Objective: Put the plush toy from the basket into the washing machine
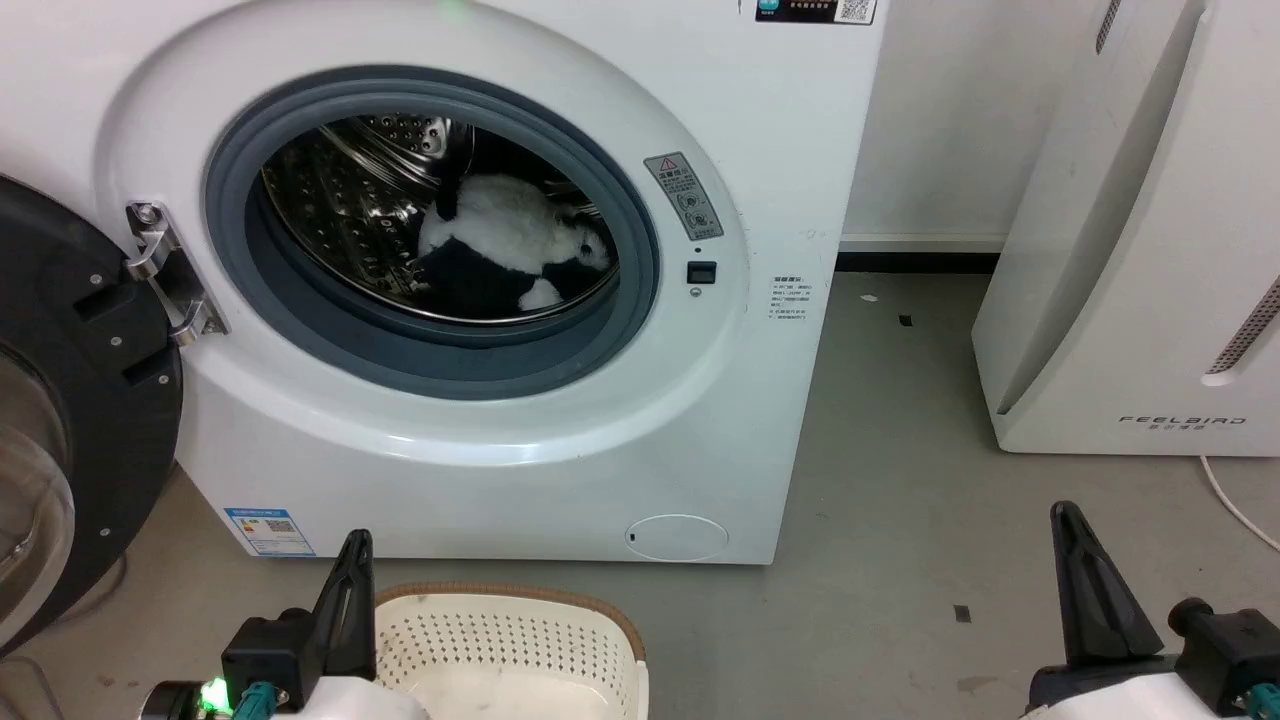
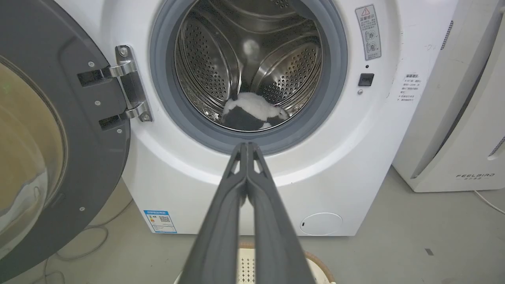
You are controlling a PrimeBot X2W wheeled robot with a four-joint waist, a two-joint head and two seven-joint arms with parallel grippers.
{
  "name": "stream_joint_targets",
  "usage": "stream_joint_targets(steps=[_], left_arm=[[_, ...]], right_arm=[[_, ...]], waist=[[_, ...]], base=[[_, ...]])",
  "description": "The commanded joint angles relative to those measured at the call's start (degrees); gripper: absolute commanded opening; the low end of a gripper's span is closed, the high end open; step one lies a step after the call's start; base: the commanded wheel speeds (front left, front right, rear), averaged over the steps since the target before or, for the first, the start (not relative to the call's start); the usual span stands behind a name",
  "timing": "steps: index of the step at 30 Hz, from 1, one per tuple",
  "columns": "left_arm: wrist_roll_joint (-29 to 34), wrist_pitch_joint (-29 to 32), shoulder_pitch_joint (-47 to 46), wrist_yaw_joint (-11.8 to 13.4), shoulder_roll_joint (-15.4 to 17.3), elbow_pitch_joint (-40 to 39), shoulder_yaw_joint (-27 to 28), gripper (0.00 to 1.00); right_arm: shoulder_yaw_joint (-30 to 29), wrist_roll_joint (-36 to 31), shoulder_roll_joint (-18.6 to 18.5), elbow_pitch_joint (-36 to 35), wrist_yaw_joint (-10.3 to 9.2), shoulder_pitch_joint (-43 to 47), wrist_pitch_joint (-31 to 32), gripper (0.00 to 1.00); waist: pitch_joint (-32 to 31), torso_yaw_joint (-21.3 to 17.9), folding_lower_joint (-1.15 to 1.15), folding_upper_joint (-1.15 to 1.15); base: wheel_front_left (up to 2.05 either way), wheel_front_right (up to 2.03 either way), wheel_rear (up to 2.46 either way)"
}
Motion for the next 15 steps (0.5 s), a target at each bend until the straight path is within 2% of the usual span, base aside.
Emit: stream_joint_targets(steps=[1, 15], left_arm=[[0.48, 0.2, -0.73, 0.26, -0.21, -0.43, 0.0, 0.0], [0.9, 1.84, -1.12, 0.37, -0.37, -1.21, -0.23, 0.0]], right_arm=[[0.22, -0.53, -0.01, 0.27, 0.0, -0.88, 0.34, 0.0], [0.65, -1.55, -0.01, 0.58, 0.01, -1.62, 1.99, 0.0]], waist=[[0.02, -0.02, -0.01, 0.0], [0.27, -0.24, -0.01, 0.0]], base=[[0.0, 0.0, 0.0], [0.0, 0.0, 0.0]])
